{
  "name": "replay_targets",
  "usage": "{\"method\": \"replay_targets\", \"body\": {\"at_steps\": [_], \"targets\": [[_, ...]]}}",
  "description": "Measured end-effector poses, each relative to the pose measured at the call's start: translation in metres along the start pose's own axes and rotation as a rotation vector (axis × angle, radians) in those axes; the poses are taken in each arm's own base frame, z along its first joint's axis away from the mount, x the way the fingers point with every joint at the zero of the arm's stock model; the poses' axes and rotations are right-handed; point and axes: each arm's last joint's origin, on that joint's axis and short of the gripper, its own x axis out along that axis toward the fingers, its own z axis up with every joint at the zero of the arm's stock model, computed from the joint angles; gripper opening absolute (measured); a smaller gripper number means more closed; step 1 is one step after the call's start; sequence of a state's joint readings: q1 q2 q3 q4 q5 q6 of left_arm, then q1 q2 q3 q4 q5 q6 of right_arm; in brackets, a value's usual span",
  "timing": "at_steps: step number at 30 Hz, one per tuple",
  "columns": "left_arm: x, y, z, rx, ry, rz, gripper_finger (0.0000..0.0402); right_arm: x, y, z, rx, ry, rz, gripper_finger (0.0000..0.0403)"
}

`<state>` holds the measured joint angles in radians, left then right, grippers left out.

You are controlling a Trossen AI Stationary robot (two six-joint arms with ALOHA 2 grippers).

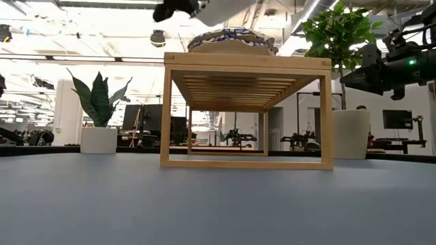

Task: Place and stack bowls onto a shelf
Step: Stack the white patterned bowl on the white patterned bowl

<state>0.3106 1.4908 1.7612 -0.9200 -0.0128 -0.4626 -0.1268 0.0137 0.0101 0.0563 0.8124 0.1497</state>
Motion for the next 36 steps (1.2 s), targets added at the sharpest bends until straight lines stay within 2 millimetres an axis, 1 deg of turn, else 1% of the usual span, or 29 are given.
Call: {"method": "replay_targets", "body": {"at_steps": [4, 6, 8, 13, 19, 36], "targets": [[0.028, 0.000, -0.006, -0.009, 0.127, -0.033, 0.0000, 0.000, 0.000, 0.000, 0.000, 0.000, 0.000, 0.0143], [0.036, 0.001, -0.009, -0.018, 0.169, -0.024, 0.0000, 0.000, 0.000, 0.000, 0.000, 0.000, 0.000, 0.0143], [0.039, 0.005, -0.011, -0.020, 0.205, -0.003, 0.0000, 0.000, 0.000, 0.000, 0.000, 0.000, 0.000, 0.0143], [0.041, 0.015, -0.010, -0.017, 0.213, 0.058, 0.0000, 0.000, 0.000, 0.000, 0.000, 0.000, 0.000, 0.0143], [0.040, 0.023, -0.006, -0.035, 0.199, 0.072, 0.0000, 0.000, 0.000, 0.000, 0.000, 0.001, 0.000, 0.0143], [0.041, 0.023, -0.005, -0.033, 0.207, 0.043, 0.0000, 0.000, 0.000, 0.000, 0.000, 0.000, 0.000, 0.0143]]}}
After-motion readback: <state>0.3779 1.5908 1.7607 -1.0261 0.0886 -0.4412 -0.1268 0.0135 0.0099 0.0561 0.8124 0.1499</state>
